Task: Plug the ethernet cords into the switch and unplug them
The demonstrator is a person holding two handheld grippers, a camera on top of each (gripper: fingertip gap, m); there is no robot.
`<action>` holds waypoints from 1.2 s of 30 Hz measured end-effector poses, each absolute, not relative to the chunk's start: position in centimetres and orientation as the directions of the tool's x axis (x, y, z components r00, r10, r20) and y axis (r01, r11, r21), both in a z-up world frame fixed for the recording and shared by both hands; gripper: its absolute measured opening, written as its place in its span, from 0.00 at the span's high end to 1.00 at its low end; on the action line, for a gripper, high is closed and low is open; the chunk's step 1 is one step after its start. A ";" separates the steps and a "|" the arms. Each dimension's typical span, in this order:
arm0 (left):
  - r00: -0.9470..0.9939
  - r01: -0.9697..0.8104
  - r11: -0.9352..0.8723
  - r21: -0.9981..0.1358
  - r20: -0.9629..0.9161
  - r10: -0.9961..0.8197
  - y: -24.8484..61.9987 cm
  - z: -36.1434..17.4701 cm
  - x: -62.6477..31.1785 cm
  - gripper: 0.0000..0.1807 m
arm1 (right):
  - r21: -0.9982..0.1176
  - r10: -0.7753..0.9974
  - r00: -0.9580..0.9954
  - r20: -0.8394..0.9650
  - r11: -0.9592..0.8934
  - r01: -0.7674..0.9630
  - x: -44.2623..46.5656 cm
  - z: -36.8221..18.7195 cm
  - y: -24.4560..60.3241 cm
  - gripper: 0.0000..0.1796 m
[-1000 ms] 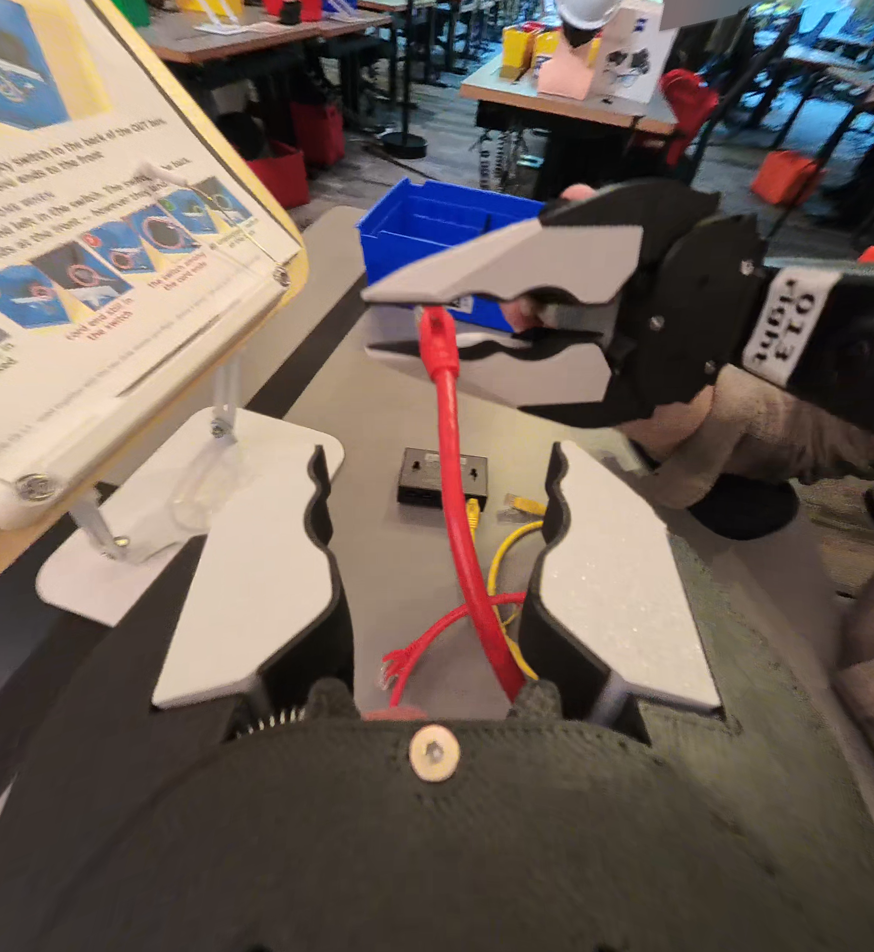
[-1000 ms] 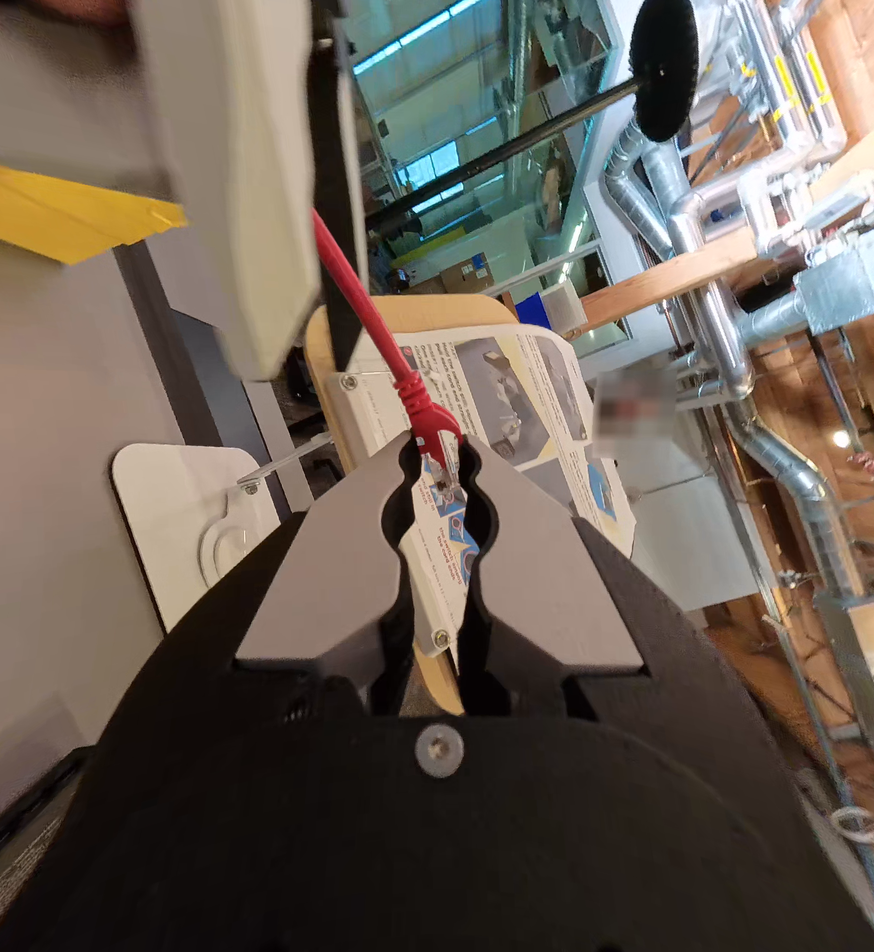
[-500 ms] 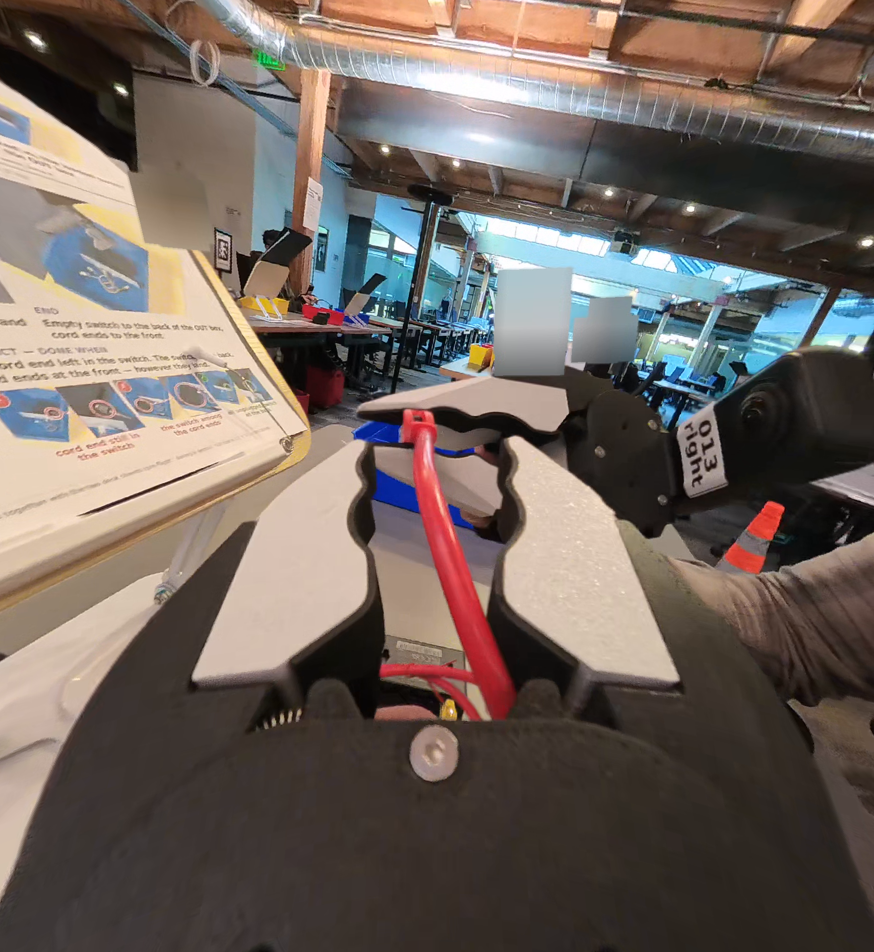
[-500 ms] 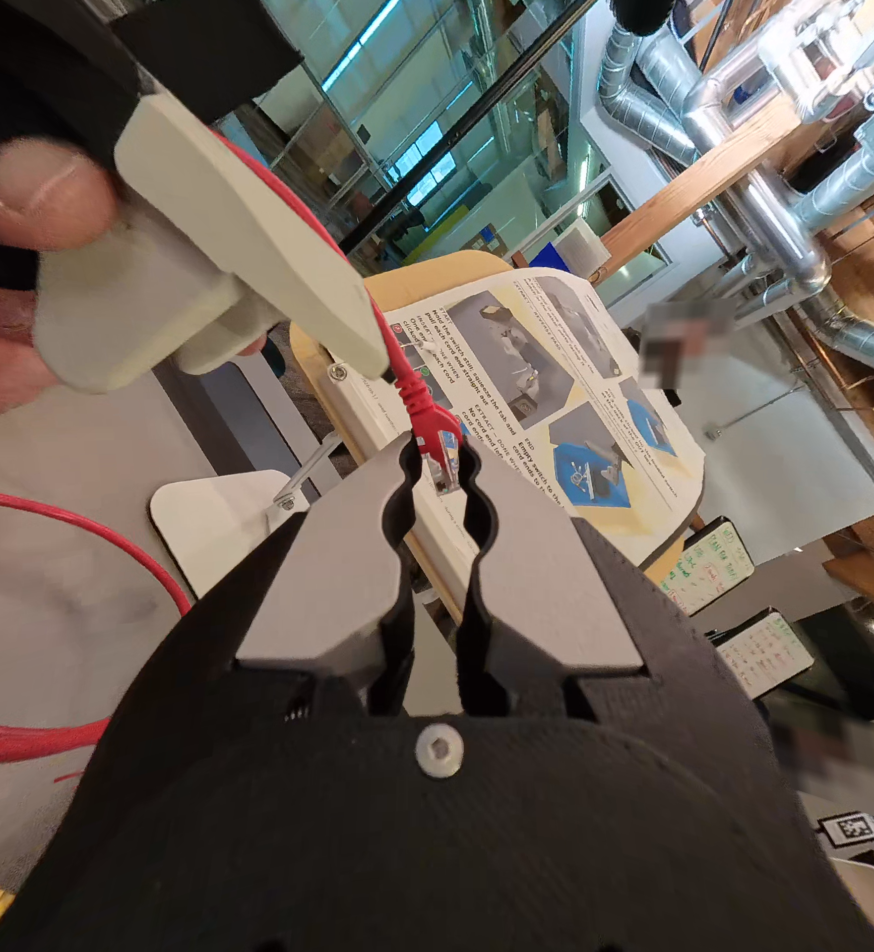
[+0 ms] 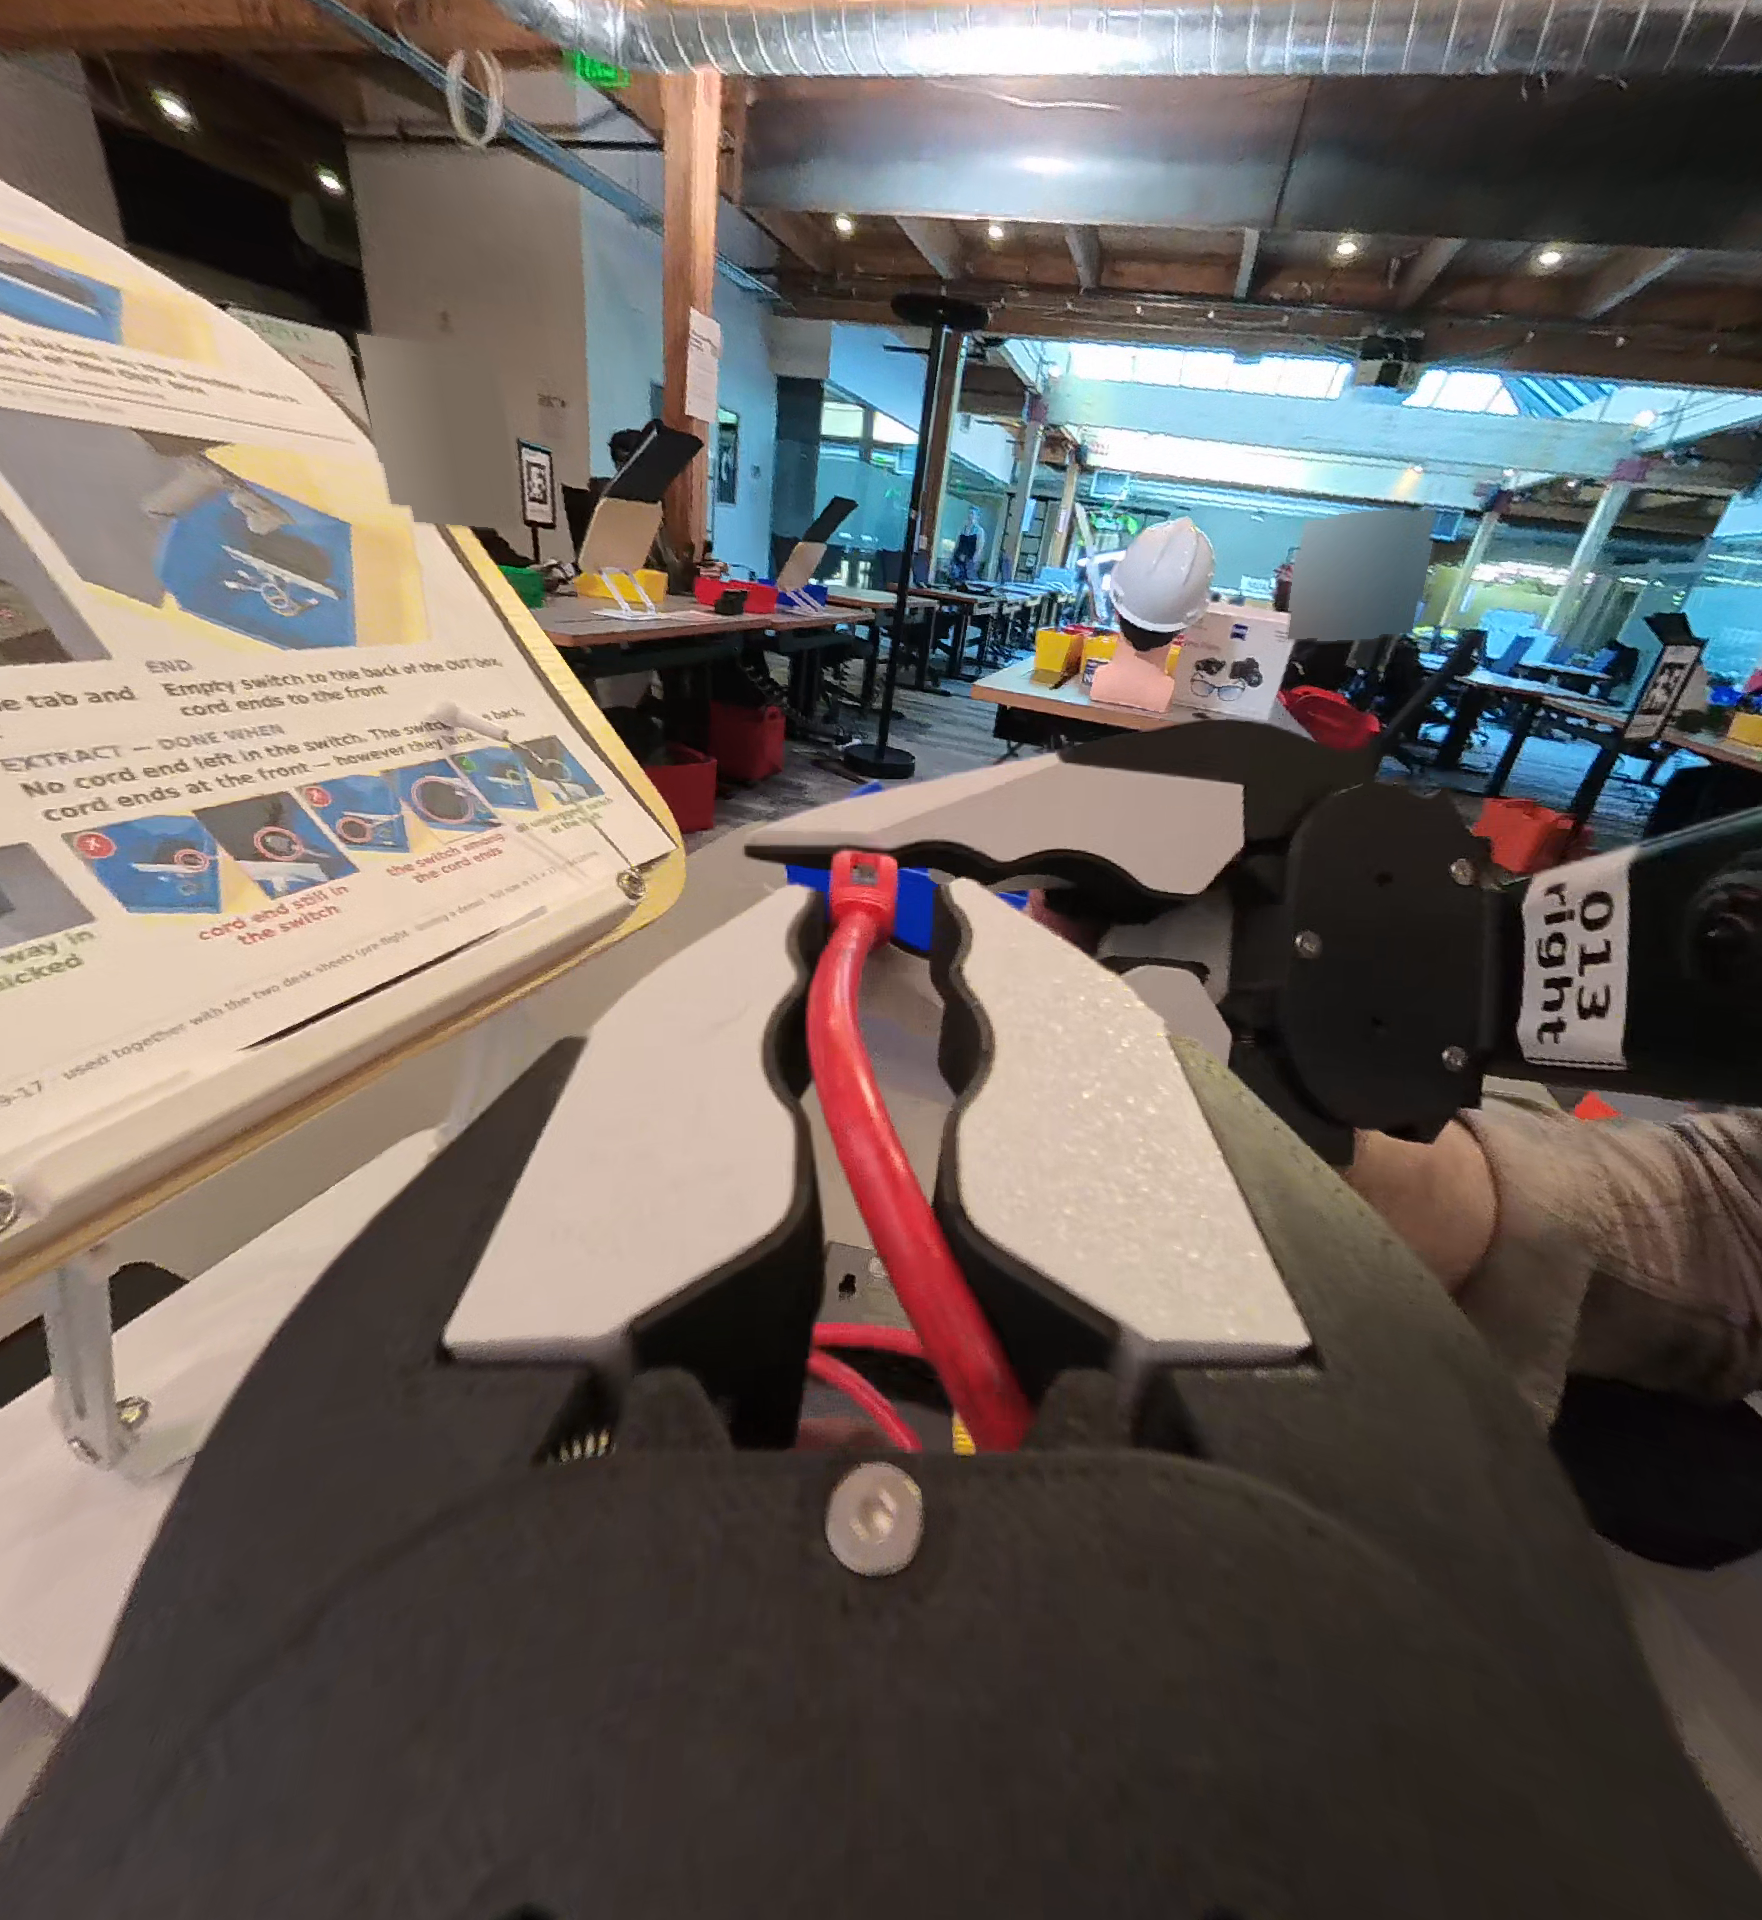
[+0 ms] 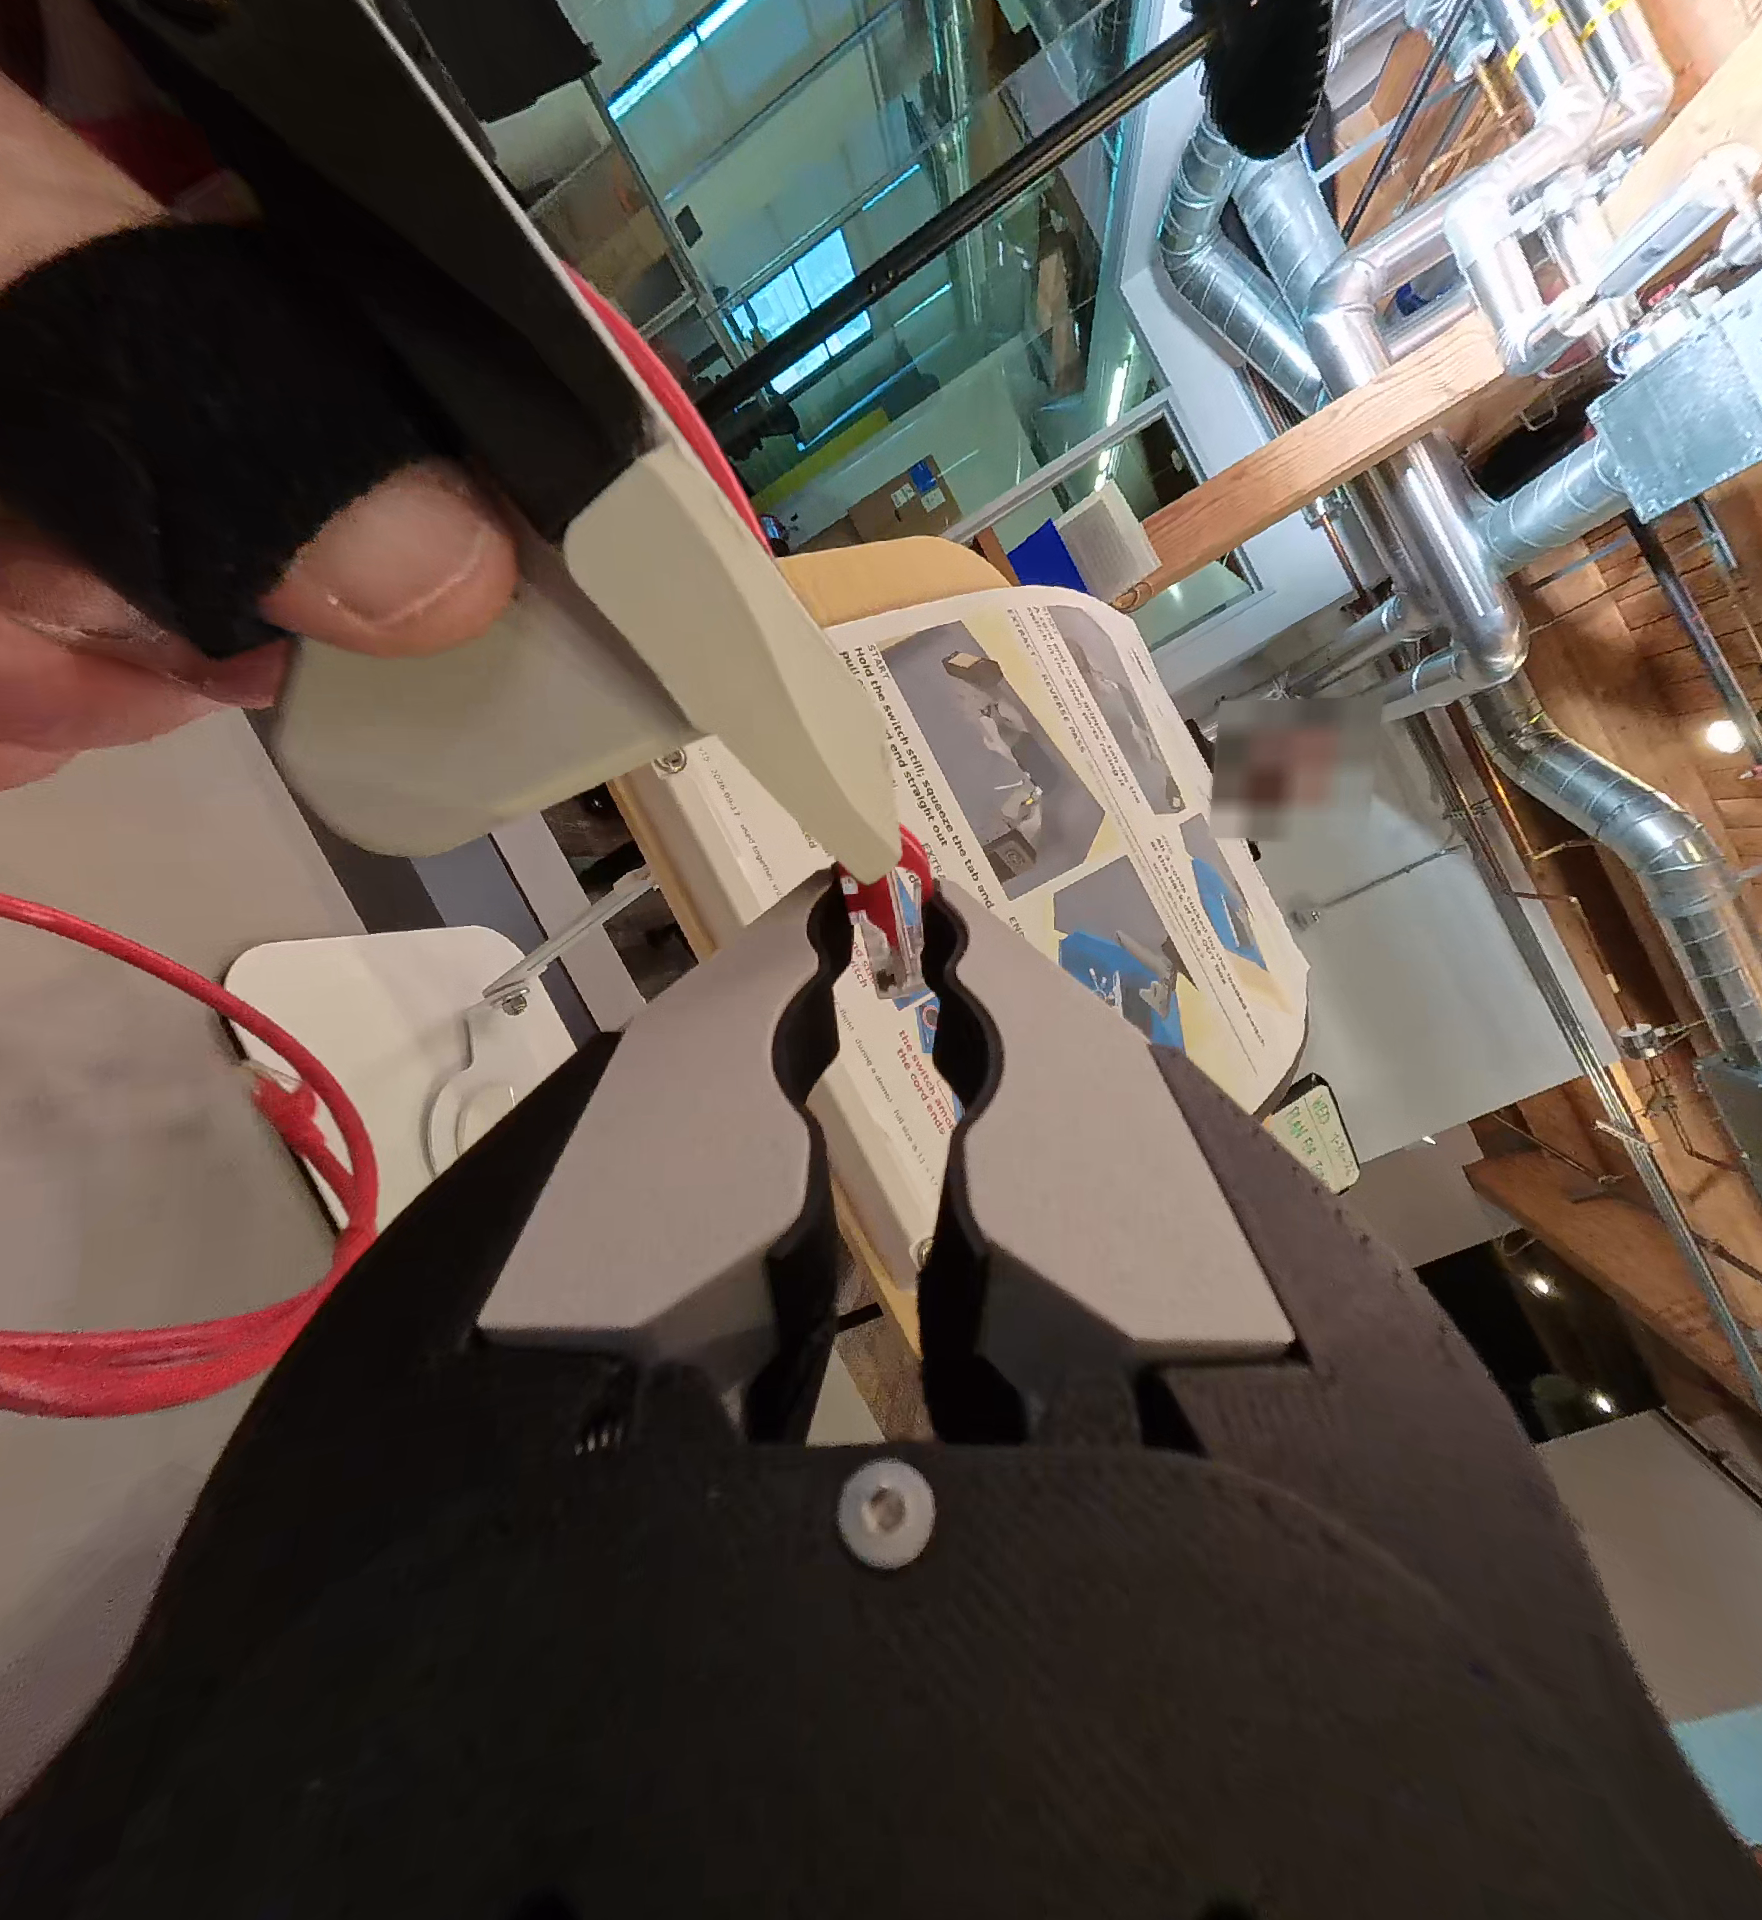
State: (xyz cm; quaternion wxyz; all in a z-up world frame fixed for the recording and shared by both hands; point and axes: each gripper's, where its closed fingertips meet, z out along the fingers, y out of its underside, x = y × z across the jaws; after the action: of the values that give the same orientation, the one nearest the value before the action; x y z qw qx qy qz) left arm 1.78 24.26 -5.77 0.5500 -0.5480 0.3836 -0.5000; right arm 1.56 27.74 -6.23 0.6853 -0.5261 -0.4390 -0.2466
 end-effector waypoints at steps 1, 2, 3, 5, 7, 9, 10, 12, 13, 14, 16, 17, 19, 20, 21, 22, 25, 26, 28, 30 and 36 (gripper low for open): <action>0.218 0.132 -0.097 -0.987 0.124 -0.968 24.4 -5.8 1.7 0.91 | -0.502 0.122 0.491 0.863 0.329 0.800 1.5 -6.2 27.7 0.95; 0.220 0.129 -0.098 -0.987 0.125 -0.967 24.5 -5.9 1.7 0.93 | -0.498 0.118 0.489 0.864 0.330 0.802 1.6 -6.1 27.7 0.94; 0.219 0.126 -0.098 -0.987 0.124 -0.968 24.5 -6.0 1.7 0.93 | -0.499 0.122 0.489 0.864 0.330 0.801 1.6 -6.1 27.7 0.94; 0.229 0.118 -0.083 -0.990 0.108 -0.967 24.5 -6.0 1.7 0.93 | -0.501 0.123 0.490 0.863 0.332 0.799 1.6 -6.1 27.6 0.94; 0.232 0.119 -0.083 -0.989 0.109 -0.967 24.5 -6.0 1.7 0.93 | -0.506 0.129 0.494 0.860 0.337 0.794 1.5 -6.0 27.6 0.94; 0.247 0.136 -0.084 -0.987 0.116 -0.962 24.7 -5.9 1.6 0.93 | -0.521 0.149 0.501 0.852 0.336 0.785 1.5 -6.0 27.7 0.93; 0.257 0.138 -0.086 -0.987 0.120 -0.959 24.8 -6.0 1.6 0.93 | -0.532 0.164 0.509 0.845 0.348 0.772 1.3 -5.8 27.6 0.91; 0.267 0.179 -0.098 -0.979 0.144 -0.953 25.3 -5.6 1.0 0.93 | -0.555 0.167 0.535 0.828 0.374 0.743 1.3 -5.1 27.3 0.83; 0.263 0.203 -0.112 -0.973 0.165 -0.951 25.5 -5.4 0.6 0.94 | -0.560 0.175 0.537 0.825 0.378 0.738 1.5 -4.9 27.2 0.81; 0.248 0.216 -0.130 -0.968 0.184 -0.951 25.5 -5.2 0.4 0.94 | -0.559 0.176 0.536 0.826 0.385 0.735 1.8 -4.7 27.2 0.81; 0.232 0.253 -0.156 -0.955 0.217 -0.948 25.7 -4.8 -0.2 0.94 | -0.548 0.182 0.522 0.833 0.395 0.737 2.2 -4.6 27.2 0.80; 0.219 0.266 -0.168 -0.949 0.229 -0.948 25.7 -4.6 -0.3 0.94 | -0.533 0.188 0.503 0.843 0.408 0.741 2.2 -4.7 27.1 0.81; 0.196 0.286 -0.185 -0.940 0.247 -0.949 25.5 -4.3 -0.5 0.93 | -0.527 0.217 0.483 0.848 0.432 0.732 1.8 -4.9 26.8 0.82; 0.182 0.295 -0.195 -0.936 0.255 -0.950 25.4 -4.2 -0.4 0.93 | -0.550 0.260 0.486 0.834 0.444 0.707 1.3 -5.1 26.5 0.82; 0.157 0.297 -0.204 -0.933 0.259 -0.953 25.1 -4.1 -0.3 0.93 | -0.581 0.314 0.489 0.814 0.466 0.667 0.7 -5.3 26.1 0.84; 0.138 0.299 -0.206 -0.932 0.256 -0.957 24.9 -4.1 -0.2 0.93 | -0.626 0.366 0.508 0.780 0.476 0.618 0.5 -5.2 25.9 0.85; 0.091 0.318 -0.198 -0.927 0.238 -0.967 24.4 -3.7 -0.4 0.93 | -0.836 0.628 0.551 0.549 0.418 0.356 0.5 -4.6 25.2 0.85; 0.082 0.327 -0.190 -0.926 0.228 -0.970 24.2 -3.5 -0.5 0.93 | -0.901 0.720 0.543 0.432 0.359 0.243 0.7 -4.2 25.0 0.85; 0.045 0.334 -0.178 -0.926 0.204 -0.978 23.6 -3.2 -0.4 0.93 | -0.976 0.873 0.441 0.208 0.216 0.032 0.9 -3.6 24.2 0.86; 0.039 0.332 -0.166 -0.928 0.189 -0.981 23.3 -3.2 -0.2 0.93 | -0.992 0.930 0.359 0.081 0.111 -0.063 1.2 -3.6 24.1 0.86; 0.014 0.315 -0.160 -0.935 0.173 -0.985 22.6 -3.5 0.6 0.93 | -0.979 0.981 0.189 -0.040 -0.001 -0.202 0.3 -3.5 22.7 0.92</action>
State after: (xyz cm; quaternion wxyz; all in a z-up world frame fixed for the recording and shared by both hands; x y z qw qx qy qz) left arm 0.61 22.58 -3.52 0.5389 -0.4651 0.3598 -0.6031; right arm 0.26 22.71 -3.48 0.5888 -0.4980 -0.3911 0.5024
